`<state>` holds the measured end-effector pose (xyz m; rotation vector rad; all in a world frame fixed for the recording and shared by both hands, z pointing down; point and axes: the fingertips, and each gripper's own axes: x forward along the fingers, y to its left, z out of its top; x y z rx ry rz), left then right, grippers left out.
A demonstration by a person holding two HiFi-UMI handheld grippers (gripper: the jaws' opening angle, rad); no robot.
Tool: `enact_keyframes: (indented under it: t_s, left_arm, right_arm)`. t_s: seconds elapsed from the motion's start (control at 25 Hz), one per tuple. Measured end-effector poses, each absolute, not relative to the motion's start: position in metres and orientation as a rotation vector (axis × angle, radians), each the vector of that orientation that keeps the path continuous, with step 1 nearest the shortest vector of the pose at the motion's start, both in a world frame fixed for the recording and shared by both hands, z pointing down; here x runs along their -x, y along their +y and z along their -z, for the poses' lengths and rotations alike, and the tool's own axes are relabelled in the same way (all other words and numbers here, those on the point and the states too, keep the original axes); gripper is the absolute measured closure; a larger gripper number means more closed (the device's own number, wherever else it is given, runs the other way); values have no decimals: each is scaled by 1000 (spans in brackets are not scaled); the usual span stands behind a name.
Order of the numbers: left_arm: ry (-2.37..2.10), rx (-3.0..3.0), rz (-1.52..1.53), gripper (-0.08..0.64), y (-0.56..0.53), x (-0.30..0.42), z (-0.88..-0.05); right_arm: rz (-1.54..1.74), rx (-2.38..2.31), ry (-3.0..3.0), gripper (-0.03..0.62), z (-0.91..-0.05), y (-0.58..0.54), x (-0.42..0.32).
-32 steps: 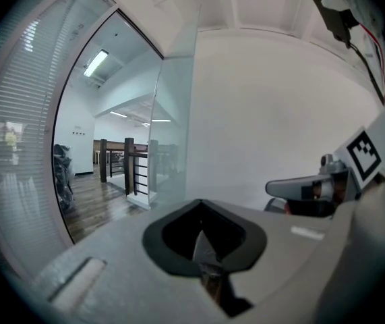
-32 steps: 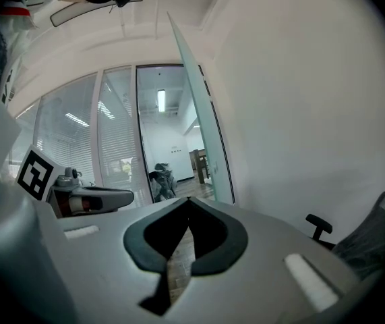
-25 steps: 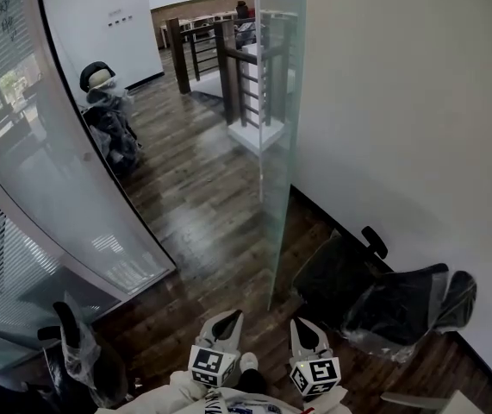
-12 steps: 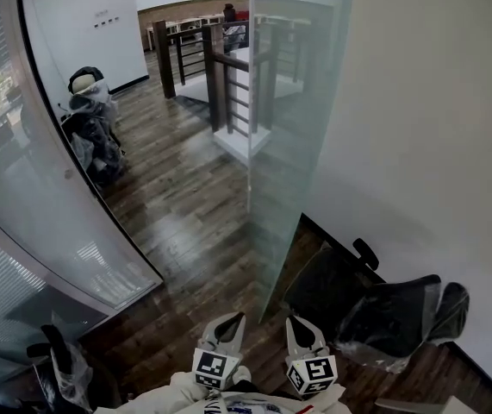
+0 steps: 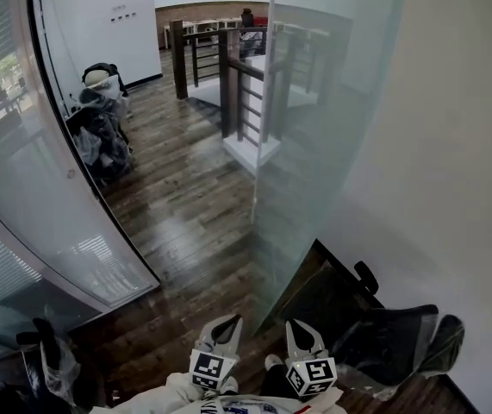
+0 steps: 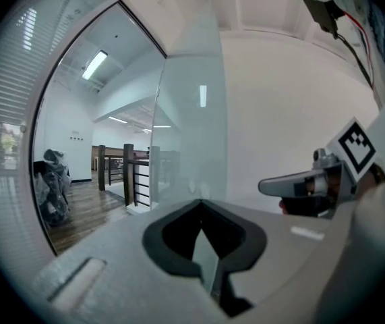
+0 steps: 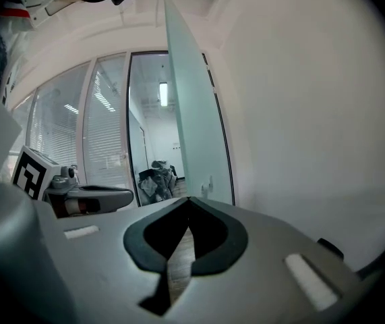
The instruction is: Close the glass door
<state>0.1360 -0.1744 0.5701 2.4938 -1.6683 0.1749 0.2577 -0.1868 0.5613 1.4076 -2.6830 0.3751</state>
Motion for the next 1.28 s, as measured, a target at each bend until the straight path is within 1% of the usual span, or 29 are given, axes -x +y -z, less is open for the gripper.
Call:
enact_keyframes:
  t_s: [0.52, 1.04, 1.2, 1.28]
  left_arm:
    - [-2039, -2234, -140, 557, -239, -117, -565]
    - [-2271, -1973, -153, 557, -235, -89, -568]
    - [-2304, -1914, -151, 557, -230, -88, -569]
    - [-2320, -1878, -145, 557, -228, -87, -568]
  right_arm:
    - [-344, -1008, -2836, 588, -572, -281, -241]
    - [-370, -675, -2914, 586, -594, -314, -220]
    - [-351, -473, -2936, 587, -606, -326, -212]
    - [-336, -349, -2932, 468, -612, -329, -205]
